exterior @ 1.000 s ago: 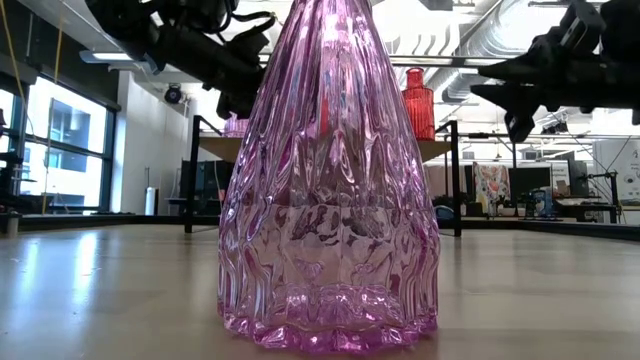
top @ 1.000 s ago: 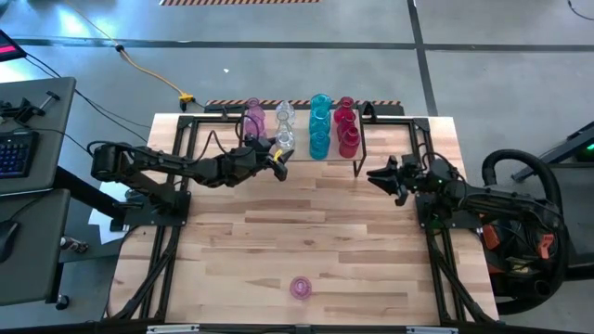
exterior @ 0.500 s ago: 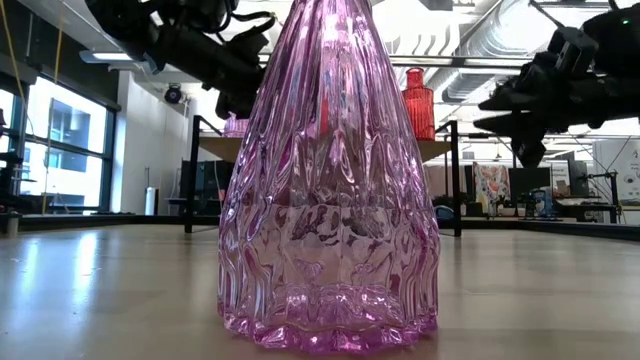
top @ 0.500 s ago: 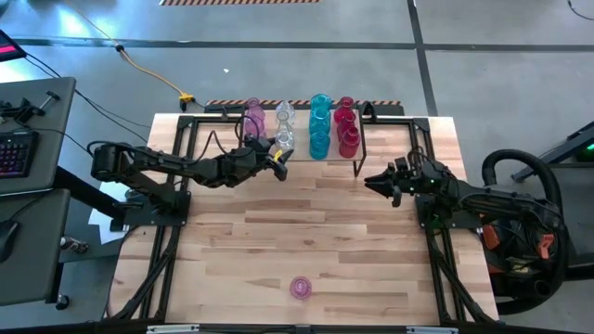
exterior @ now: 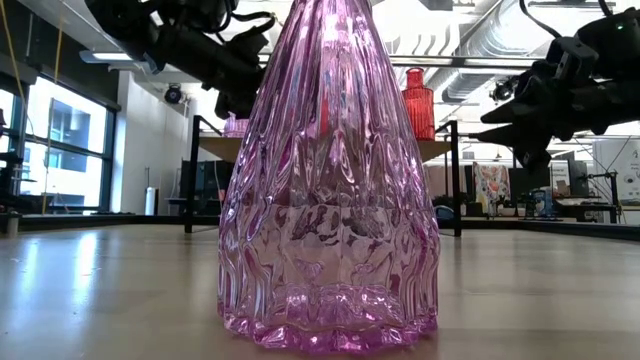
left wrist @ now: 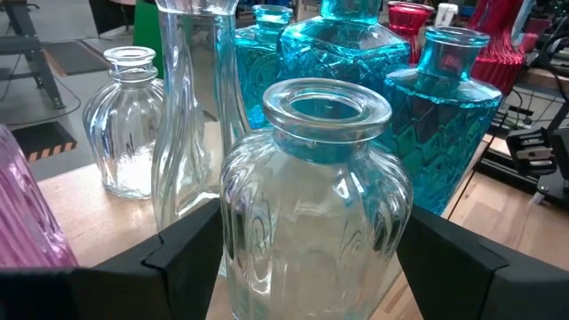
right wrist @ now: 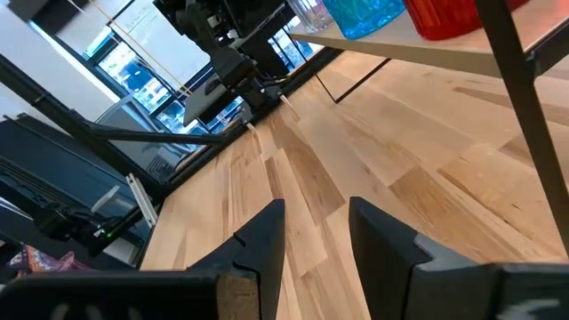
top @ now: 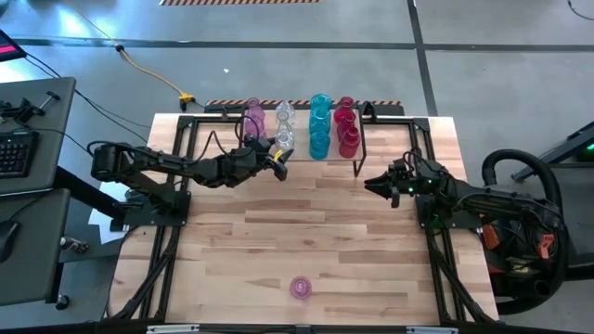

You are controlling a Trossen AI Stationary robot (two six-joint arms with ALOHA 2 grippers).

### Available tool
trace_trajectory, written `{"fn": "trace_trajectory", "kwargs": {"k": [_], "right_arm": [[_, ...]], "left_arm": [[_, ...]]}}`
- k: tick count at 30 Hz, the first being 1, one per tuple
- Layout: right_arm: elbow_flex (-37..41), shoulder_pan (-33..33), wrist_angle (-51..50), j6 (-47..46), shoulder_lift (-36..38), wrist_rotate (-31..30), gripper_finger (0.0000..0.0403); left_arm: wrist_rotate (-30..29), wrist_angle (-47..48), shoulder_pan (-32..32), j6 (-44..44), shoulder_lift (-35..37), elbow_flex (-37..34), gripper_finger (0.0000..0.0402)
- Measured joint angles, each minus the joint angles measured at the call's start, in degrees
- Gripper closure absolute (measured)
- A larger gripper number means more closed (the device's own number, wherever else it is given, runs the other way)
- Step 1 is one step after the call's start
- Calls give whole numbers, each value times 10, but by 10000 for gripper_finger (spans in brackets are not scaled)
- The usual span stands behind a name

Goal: Sort vases onto shelf
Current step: Put the transparent vase on the shelf aligned with the other transparent vases

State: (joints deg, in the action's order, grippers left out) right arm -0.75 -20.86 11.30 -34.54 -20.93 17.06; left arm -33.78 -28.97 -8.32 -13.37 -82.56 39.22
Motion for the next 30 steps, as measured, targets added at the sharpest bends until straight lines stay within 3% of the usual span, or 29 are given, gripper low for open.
{"fn": "trace_trajectory", "kwargs": {"k": [30], "right_arm": [[0, 0, 0, 0, 0, 0, 295]], "left_arm": [[-2, 0, 2, -14, 0, 0, 120]]}}
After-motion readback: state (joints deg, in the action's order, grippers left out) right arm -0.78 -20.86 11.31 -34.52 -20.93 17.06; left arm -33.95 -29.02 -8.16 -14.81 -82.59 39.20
